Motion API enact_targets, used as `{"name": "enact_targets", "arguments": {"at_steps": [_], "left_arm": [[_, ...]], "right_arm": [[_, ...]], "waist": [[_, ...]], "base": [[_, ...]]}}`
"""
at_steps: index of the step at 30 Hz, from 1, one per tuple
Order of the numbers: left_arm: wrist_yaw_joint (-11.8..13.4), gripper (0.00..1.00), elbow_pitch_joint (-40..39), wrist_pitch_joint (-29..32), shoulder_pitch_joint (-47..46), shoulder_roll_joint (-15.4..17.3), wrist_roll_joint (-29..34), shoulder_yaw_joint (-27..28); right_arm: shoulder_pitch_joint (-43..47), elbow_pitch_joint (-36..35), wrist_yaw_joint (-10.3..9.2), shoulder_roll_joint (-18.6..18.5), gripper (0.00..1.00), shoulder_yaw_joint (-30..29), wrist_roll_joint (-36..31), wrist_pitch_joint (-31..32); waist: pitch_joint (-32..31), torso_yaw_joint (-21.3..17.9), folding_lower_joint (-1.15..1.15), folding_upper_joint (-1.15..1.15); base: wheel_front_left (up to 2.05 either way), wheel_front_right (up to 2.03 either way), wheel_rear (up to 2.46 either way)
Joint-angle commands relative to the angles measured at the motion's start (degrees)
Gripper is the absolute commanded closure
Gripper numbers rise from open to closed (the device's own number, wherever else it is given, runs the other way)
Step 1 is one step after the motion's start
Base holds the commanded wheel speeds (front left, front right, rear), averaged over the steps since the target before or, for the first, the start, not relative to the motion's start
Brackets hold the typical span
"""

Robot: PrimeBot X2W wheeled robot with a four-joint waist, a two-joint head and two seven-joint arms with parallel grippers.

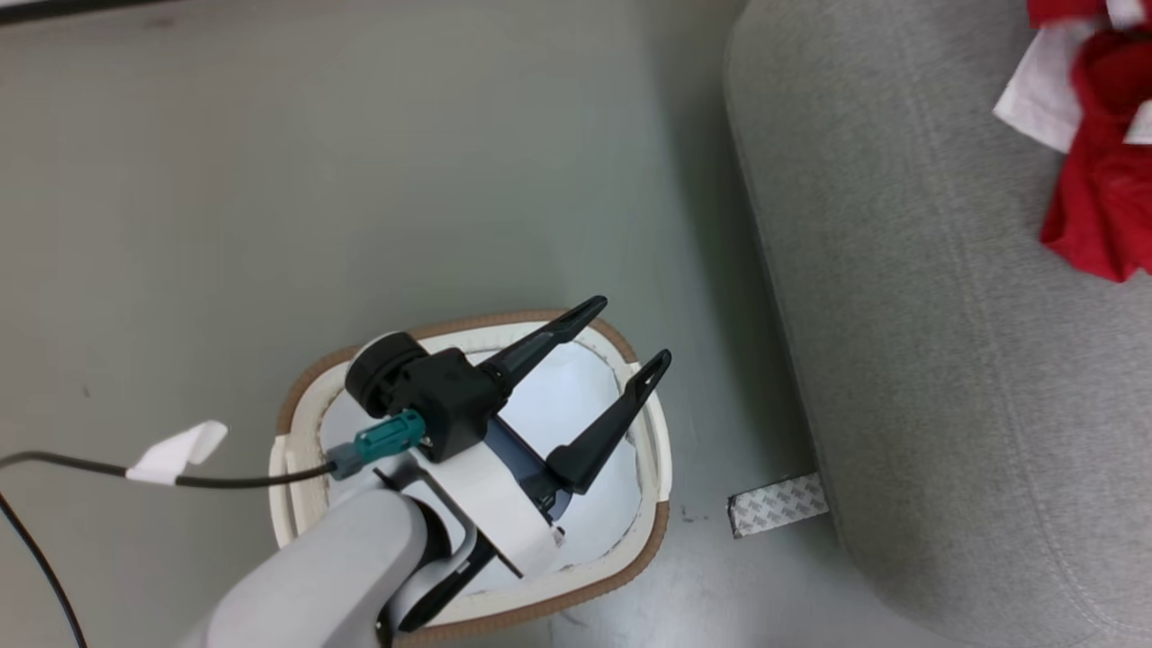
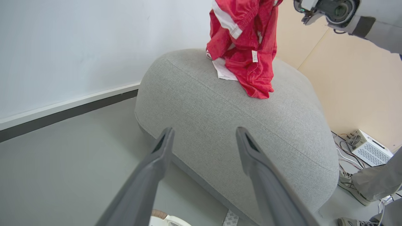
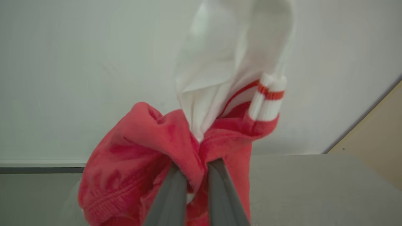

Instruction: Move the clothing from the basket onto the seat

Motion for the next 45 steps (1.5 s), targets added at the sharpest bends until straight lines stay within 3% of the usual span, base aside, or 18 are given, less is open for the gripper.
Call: {"name": "enact_targets", "arguments": {"at_steps": [1, 10, 15, 16, 17, 18, 19, 30, 40, 45], "left_arm": [[0.07, 0.00, -0.37, 0.06, -0.82, 0.45, 0.40, 0.22], [0.13, 0.00, -0.56, -0.57, -2.28, 0.96, 0.28, 1.01], [0.34, 0.00, 0.08, -1.21, -1.84, 1.10, -0.42, 1.30], [0.45, 0.00, 0.19, -1.34, -1.59, 1.07, -0.56, 1.39], [0.57, 0.00, 0.28, -1.38, -1.36, 1.01, -0.73, 1.42], [0.66, 0.00, 0.40, -1.49, -1.22, 0.87, -0.90, 1.42], [0.77, 0.00, 0.59, -1.62, -1.07, 0.69, -1.04, 1.38], [1.72, 0.00, 7.21, -5.70, 3.58, -2.27, -4.31, 2.25], [4.68, 0.00, 11.07, -7.71, 8.79, -3.67, -6.82, 6.89], [5.58, 0.00, 11.06, -7.98, 11.51, -3.56, -6.83, 9.26]], "right_arm": [[0.73, 1.15, -0.14, -0.22, 1.00, -0.21, -0.78, 0.27], [1.78, 16.17, -0.14, 0.65, 1.00, -2.50, -3.61, 6.16], [0.46, 19.46, -0.14, 1.31, 1.00, -2.40, -3.74, 5.78], [0.23, 19.80, -0.14, 1.53, 0.92, -2.23, -3.56, 5.65], [0.10, 20.13, -0.14, 1.47, 0.67, -1.89, -3.72, 5.44], [-0.07, 20.49, -0.14, 1.45, 0.30, -1.53, -3.91, 5.32], [-0.19, 20.77, -0.14, 1.50, 0.00, -1.29, -3.82, 5.27], [3.93, 18.83, -0.14, 0.37, 0.00, 7.35, 0.88, 4.48], [10.64, 4.83, -0.15, -4.24, 0.00, 19.09, 10.37, 2.73], [15.26, -3.36, -0.14, -5.93, 0.00, 21.65, 14.51, 1.04]], "waist": [[0.99, 0.62, -0.02, 0.00], [3.44, 2.00, -0.02, 0.00], [2.65, 2.16, -0.02, 0.00], [2.29, 2.06, -0.02, 0.00], [1.88, 1.96, -0.02, 0.00], [1.38, 1.87, -0.02, 0.00], [0.80, 1.79, -0.02, 0.00], [-14.35, 1.11, -0.02, 0.00], [-26.33, 2.61, -0.02, 0.00], [-29.87, 4.42, -0.02, 0.00]], "base": [[0.00, 0.00, 0.00], [0.00, 0.00, 0.00], [0.00, 0.00, 0.00], [0.00, 0.00, 0.00], [0.00, 0.00, 0.00], [0.00, 0.00, 0.00], [0.00, 0.00, 0.00], [0.00, 0.00, 0.00], [0.00, 0.00, 0.00], [0.00, 0.00, 0.00]]}}
